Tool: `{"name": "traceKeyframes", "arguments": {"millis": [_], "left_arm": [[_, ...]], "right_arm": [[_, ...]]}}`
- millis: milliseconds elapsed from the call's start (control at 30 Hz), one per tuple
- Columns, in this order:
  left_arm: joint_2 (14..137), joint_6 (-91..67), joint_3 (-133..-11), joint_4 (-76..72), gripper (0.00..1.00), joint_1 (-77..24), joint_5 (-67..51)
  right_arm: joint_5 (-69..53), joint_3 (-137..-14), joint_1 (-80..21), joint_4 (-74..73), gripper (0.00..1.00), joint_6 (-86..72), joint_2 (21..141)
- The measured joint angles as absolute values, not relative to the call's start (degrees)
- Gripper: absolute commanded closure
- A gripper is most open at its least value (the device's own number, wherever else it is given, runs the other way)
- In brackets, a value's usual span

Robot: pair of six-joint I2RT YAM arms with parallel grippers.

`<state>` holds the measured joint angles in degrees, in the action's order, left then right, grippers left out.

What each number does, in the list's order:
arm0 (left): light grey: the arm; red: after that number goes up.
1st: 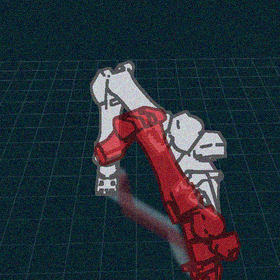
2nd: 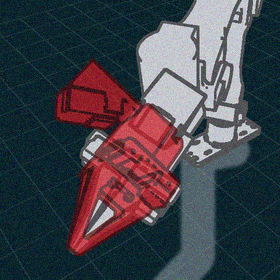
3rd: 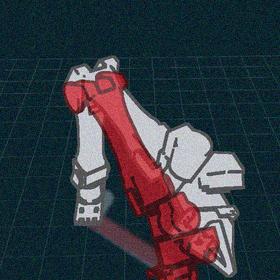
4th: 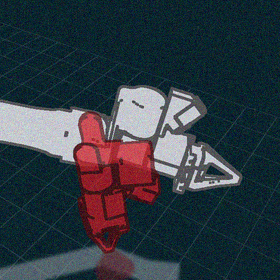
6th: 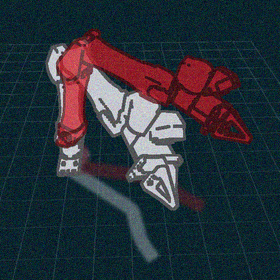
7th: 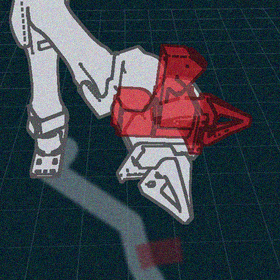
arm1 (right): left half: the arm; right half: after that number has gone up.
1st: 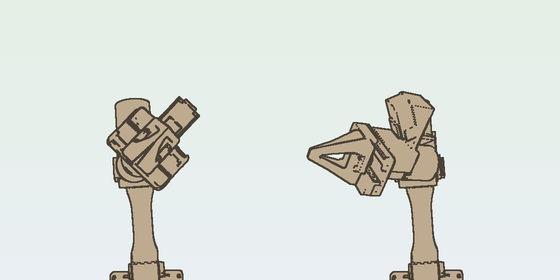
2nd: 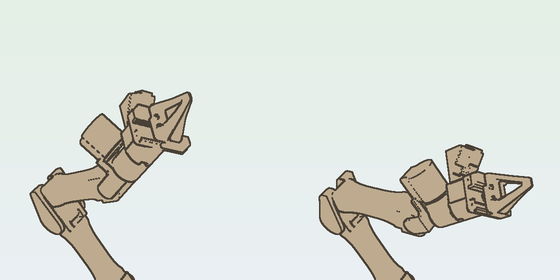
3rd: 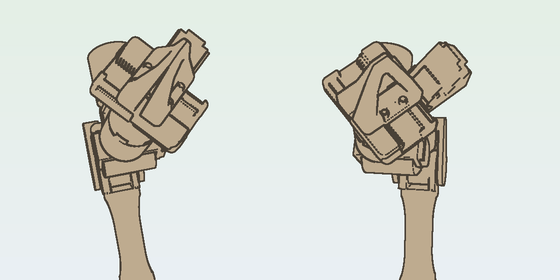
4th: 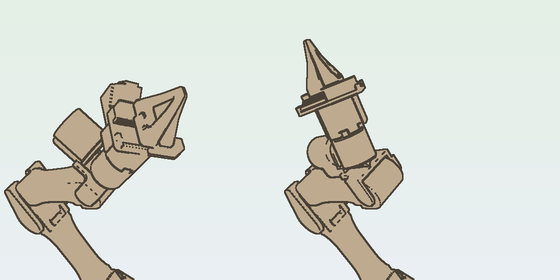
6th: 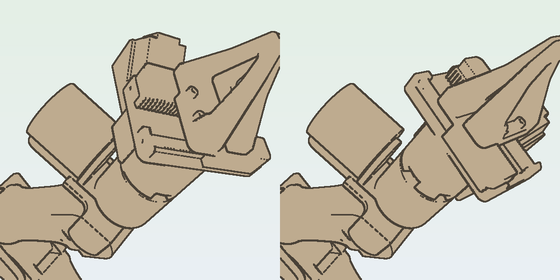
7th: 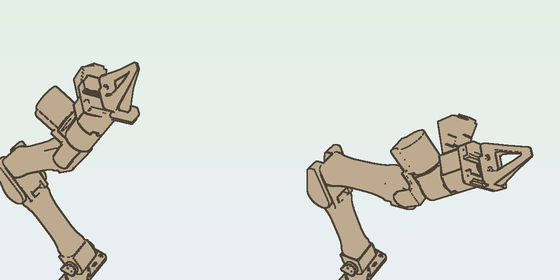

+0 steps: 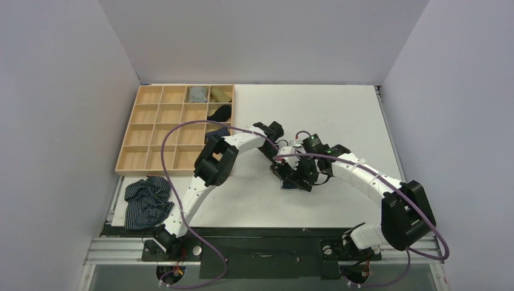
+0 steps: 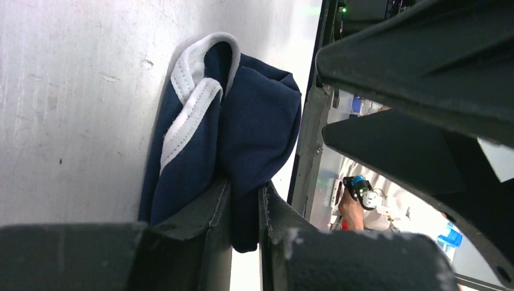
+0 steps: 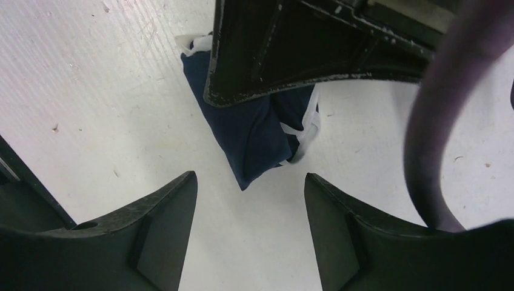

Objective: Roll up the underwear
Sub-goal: Roll the underwear to the center of the board.

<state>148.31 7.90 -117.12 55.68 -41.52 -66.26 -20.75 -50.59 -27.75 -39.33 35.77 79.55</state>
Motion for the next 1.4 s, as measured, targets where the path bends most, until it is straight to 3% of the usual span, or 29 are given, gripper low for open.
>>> {"name": "traceKeyframes", "arguments": {"millis": [467, 667, 900, 1067, 1400], "left_arm": [[148.75, 7.9, -117.73, 56.36, 1.0, -41.5, -66.35], [148.86, 7.97, -117.8, 57.06, 1.0, -41.47, -66.43], [149.01, 8.08, -117.99, 57.67, 1.0, -41.45, -66.5], [149.08, 8.21, -118.06, 57.84, 0.99, -41.36, -66.5], [148.99, 9.5, -117.56, 57.8, 0.67, -40.45, -66.54]], "right_arm": [[-13.04, -50.57, -35.22, -36.1, 0.39, 36.21, 85.6], [-11.46, -50.78, -36.1, -34.83, 0.47, 37.04, 88.42], [-10.94, -51.24, -36.21, -34.46, 0.65, 37.3, 90.89], [-10.94, -52.49, -36.49, -36.12, 0.99, 37.65, 92.29], [-12.47, -54.28, -36.03, -37.98, 1.0, 37.87, 93.58]]}}
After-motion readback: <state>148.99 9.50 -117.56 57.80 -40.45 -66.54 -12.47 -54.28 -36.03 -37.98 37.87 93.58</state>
